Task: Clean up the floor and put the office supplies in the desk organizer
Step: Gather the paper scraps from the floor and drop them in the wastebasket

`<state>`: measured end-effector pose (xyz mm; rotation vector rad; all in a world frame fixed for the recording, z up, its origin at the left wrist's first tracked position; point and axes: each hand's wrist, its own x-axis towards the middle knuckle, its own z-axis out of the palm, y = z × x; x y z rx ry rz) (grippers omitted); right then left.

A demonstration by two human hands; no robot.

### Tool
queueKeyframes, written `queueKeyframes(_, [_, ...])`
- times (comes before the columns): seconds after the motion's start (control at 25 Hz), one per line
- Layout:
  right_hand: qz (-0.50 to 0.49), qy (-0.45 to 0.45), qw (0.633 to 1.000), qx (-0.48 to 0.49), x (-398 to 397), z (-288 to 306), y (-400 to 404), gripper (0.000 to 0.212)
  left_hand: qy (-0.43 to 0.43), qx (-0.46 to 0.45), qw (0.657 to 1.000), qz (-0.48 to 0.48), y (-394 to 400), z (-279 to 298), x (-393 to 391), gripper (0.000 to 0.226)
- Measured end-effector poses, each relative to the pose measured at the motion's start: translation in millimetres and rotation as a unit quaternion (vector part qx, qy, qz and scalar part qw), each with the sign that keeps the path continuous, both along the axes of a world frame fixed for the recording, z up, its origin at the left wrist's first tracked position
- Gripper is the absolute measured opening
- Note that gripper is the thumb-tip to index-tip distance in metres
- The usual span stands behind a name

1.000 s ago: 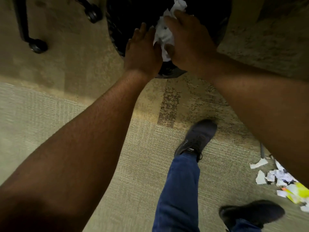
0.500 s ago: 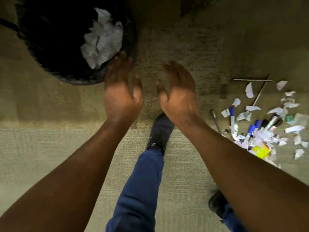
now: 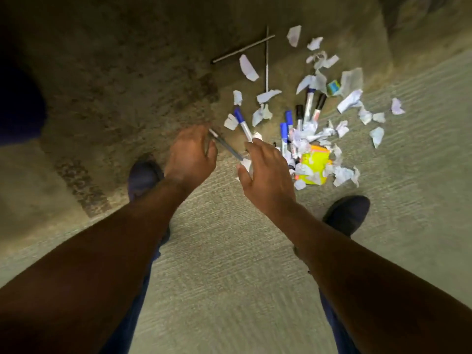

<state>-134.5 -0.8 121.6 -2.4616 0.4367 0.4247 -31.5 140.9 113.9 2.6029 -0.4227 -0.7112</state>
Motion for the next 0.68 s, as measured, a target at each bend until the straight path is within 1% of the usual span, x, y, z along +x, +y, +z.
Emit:
queueKeyframes(0.08, [0.012, 0.060, 0.998, -0.008, -32, -23, -32, 0.055, 0.026, 0.011, 0.999, -0.036, -31, -28, -10, 0.042])
queueKeyframes(0.2, [0.020, 0.129, 0.991, -0.026, -64, -57, -71, 0.071, 0.084, 0.072, 0.988, -0.112, -69, -69, -24, 0.076])
queueKeyframes(0.28, [0.030, 0.136, 0.989, -0.059, -71, -80, -95, 0.086, 0.089, 0.120, 0.976, -0.156, -90, -96, -24, 0.098])
queueKeyframes(0.36, [0.032, 0.130, 0.988, -0.083, -65, -105, -117, 0.101, 0.063, 0.152, 0.968, -0.189, -106, -121, -15, 0.104])
queueKeyframes(0.44, [0.042, 0.126, 0.986, -0.106, -51, -128, -135, 0.109, 0.038, 0.148, 0.965, -0.212, -119, -141, -2, 0.095])
queueKeyframes(0.52, [0.061, 0.120, 0.983, -0.124, -39, -148, -145, 0.106, 0.034, 0.129, 0.966, -0.224, -131, -155, 5, 0.080])
queueKeyframes(0.6, [0.082, 0.110, 0.982, -0.127, -35, -160, -147, 0.092, -0.011, 0.122, 0.962, -0.243, -140, -162, 8, 0.058])
queueKeyframes(0.68, [0.106, 0.093, 0.981, -0.135, -39, -164, -146, 0.073, -0.037, 0.108, 0.962, -0.246, -146, -164, 10, 0.043])
